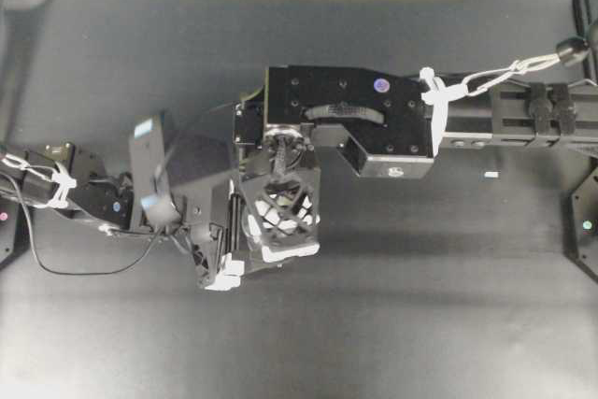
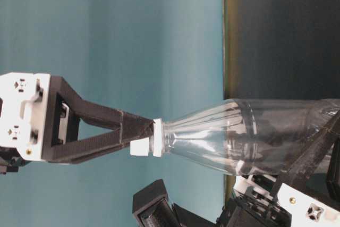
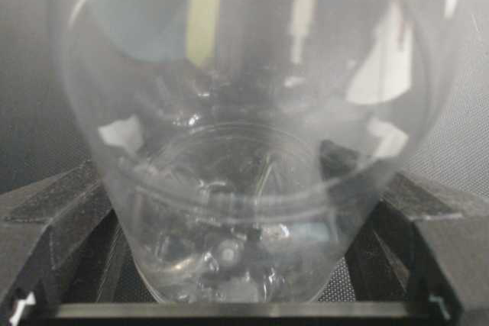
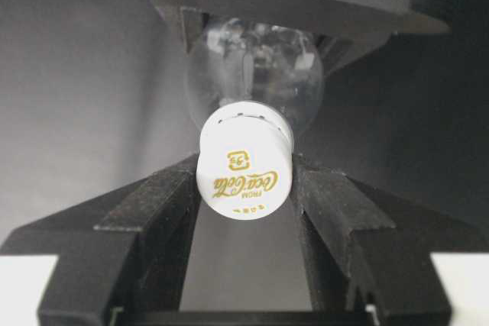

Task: Open the bottle cap by holding the bottle with the left arm and twisting the cap with the right arm.

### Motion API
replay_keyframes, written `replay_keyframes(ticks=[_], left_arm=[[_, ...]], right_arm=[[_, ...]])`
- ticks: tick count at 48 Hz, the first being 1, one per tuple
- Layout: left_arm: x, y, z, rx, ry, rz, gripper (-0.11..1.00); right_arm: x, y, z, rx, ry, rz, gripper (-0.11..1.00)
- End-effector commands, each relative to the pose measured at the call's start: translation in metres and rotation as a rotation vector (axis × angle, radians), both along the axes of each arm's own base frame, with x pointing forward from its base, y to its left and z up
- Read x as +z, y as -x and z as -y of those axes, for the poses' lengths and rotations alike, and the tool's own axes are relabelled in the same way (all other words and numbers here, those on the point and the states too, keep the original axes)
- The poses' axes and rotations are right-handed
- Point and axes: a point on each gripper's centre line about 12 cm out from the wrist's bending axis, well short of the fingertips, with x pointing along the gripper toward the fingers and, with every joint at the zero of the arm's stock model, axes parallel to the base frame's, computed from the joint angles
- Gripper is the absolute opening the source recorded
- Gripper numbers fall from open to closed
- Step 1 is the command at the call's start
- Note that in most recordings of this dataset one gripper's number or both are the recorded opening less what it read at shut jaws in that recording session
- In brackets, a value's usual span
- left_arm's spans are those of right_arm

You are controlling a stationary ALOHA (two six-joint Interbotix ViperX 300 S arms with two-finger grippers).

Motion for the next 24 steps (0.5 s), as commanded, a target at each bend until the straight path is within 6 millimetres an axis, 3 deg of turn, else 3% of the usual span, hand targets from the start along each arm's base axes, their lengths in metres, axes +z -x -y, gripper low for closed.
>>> replay_keyframes(ticks=[1, 24], left_arm=[[0.003, -0.002, 0.0021, -0.008, 0.0, 0.009, 0.88], [0.0037, -0.003, 0.0022, -0.009, -0.002, 0.012, 0.88]], right_arm=[[0.0076, 0.0001, -0.0012, 0.071, 0.019, 0.029, 0.35], [0.0083, 0.0021, -0.0034, 0.267, 0.067, 0.049, 0.35]])
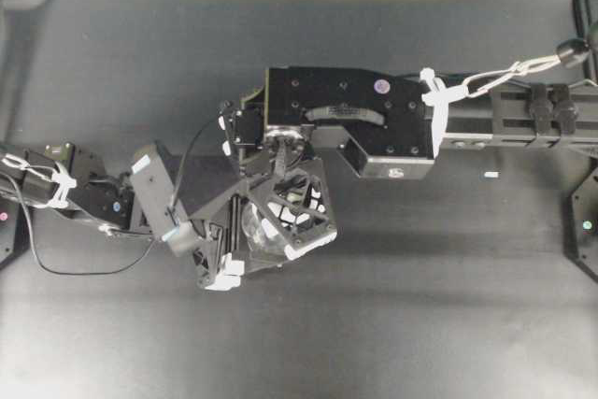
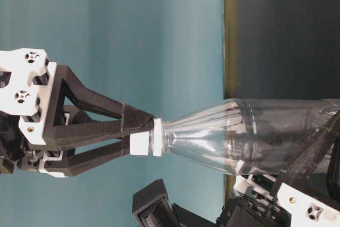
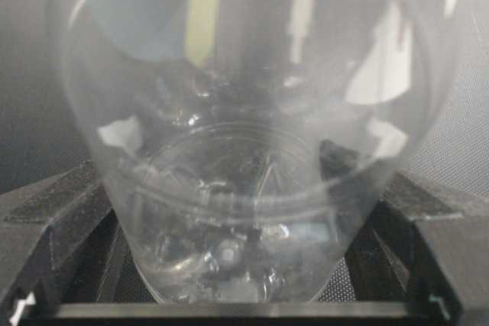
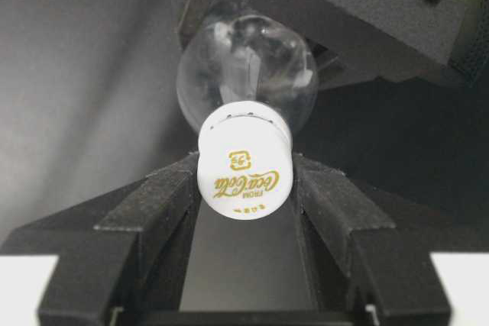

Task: Open the bottle cap by holding the bottle with the left arm and twisting the cap with the right arm.

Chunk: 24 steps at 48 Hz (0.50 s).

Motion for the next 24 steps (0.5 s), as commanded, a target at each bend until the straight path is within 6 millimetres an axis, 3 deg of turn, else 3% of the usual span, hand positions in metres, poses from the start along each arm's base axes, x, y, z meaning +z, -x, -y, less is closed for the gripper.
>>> replay_keyframes(ticks=[1, 24], left_arm=[[0.0036, -0.0021, 0.0021, -0.009, -0.002, 0.011, 0.88], [0.0042, -0.003, 0.0016, -0.007, -0.002, 0.012, 0.88]], right_arm=[[0.0087, 0.0017, -0.005, 0.029, 0.009, 0.027, 0.35], [0.0089, 0.0021, -0.007, -0.035, -0.001, 0.025, 0.35]])
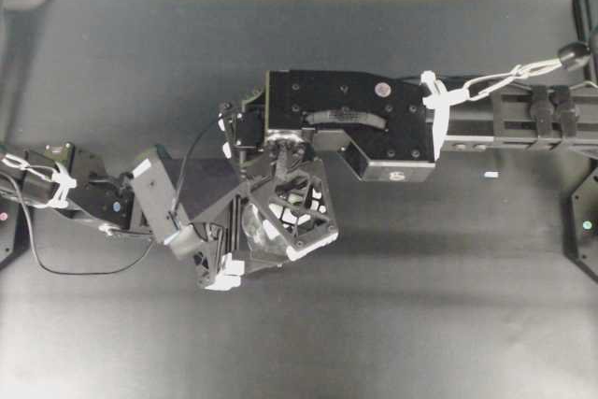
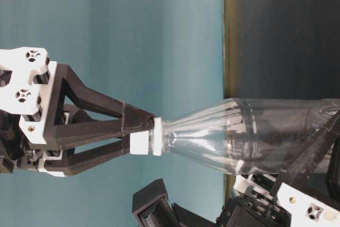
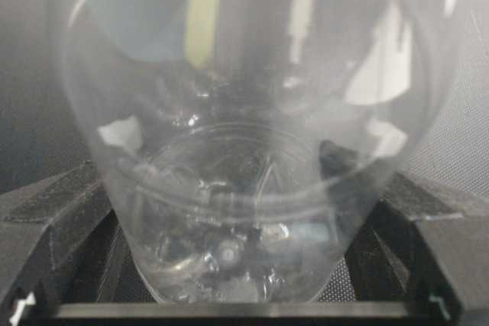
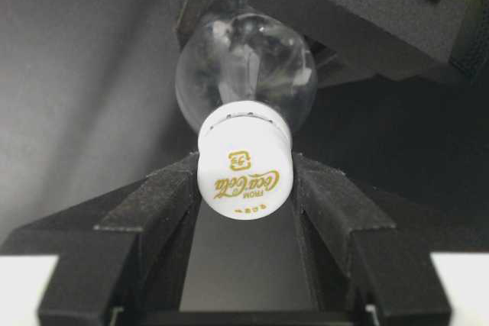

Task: Open the bottle cap by holding the bottle with the left arm and twisting the cap with the right arm.
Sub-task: 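Open the right gripper and lift it away from the cap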

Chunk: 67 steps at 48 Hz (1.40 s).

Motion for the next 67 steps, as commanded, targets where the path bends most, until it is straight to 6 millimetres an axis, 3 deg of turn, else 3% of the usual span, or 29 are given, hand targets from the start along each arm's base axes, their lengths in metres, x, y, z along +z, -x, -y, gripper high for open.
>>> replay_keyframes(ticks=[1, 18, 28, 41, 56, 67], left_arm=[[0.003, -0.003, 0.001, -0.004, 0.002, 0.011, 0.88], [0.004, -0.003, 0.002, -0.006, 0.002, 0.012, 0.88], [0.004, -0.003, 0.001, -0.004, 0.002, 0.012, 0.88], [0.003, -0.003, 0.002, -0.005, 0.003, 0.004, 0.88], [0.002, -0.002, 0.003, -0.006, 0.002, -0.008, 0.88], [0.003, -0.002, 0.001, -0.003, 0.002, -0.005, 0.88]], right_arm=[[0.008, 0.002, -0.006, -0.004, 0.0, 0.023, 0.35], [0.012, 0.005, -0.01, 0.001, -0.001, 0.029, 0.36], [0.013, 0.008, -0.012, 0.003, 0.021, 0.051, 0.73], [0.025, 0.013, -0.011, -0.055, 0.023, 0.118, 0.75], [0.077, 0.058, -0.009, -0.213, -0.032, 0.192, 0.75], [0.075, 0.099, -0.007, -0.347, -0.071, 0.188, 0.75]])
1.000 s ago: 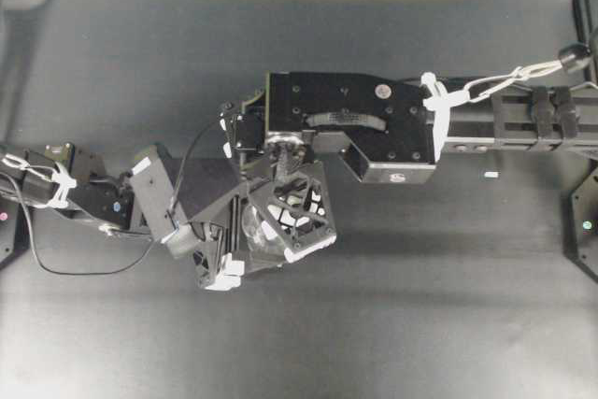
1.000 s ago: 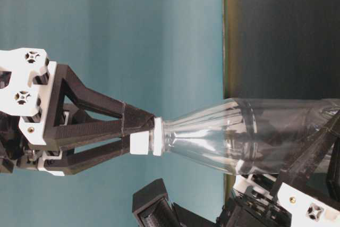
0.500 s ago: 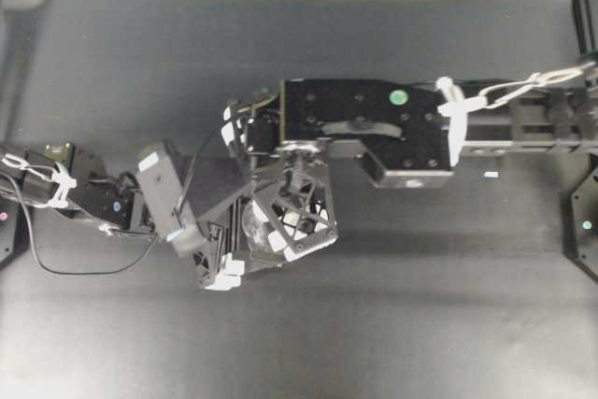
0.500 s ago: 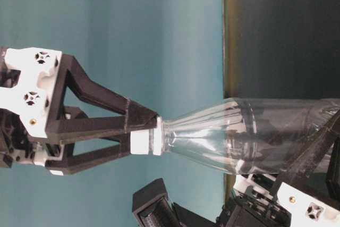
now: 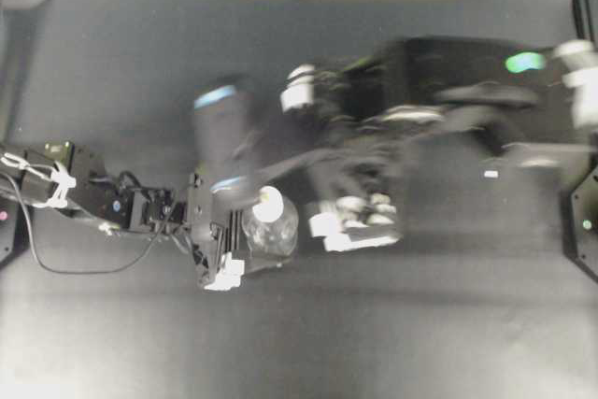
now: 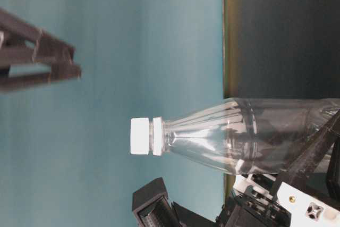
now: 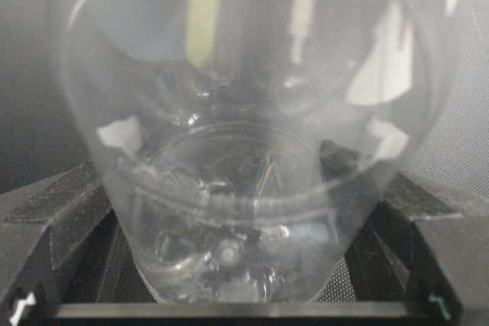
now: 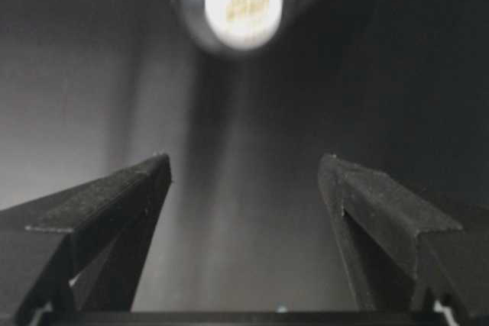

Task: Open the bottle cap by holding the bottle with the left arm and twisting the cap with the right arm.

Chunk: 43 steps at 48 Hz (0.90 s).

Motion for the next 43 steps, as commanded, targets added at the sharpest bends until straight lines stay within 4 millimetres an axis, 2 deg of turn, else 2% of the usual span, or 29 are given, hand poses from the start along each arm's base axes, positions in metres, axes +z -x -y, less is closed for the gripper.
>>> replay_keyframes(ticks=[1, 11, 17, 24, 43], left_arm=[[0.003, -0.002, 0.002, -0.006, 0.001, 0.008, 0.88], [0.008, -0.004, 0.002, -0.007, 0.002, 0.024, 0.88], [0.012, -0.005, 0.002, -0.006, 0.002, 0.023, 0.99], [0.018, -0.004, 0.002, -0.007, -0.002, -0.001, 1.0], [0.064, -0.004, 0.001, -0.01, -0.022, 0.048, 1.0]], right_arm=[[0.013, 0.02, -0.012, -0.021, -0.03, 0.06, 0.75], [0.006, 0.037, -0.027, -0.064, -0.099, 0.219, 0.75], [0.005, 0.046, -0.03, -0.114, -0.16, 0.336, 0.75], [0.001, 0.065, -0.027, -0.18, -0.229, 0.44, 0.75], [-0.002, 0.13, -0.017, -0.183, -0.347, 0.776, 0.75]])
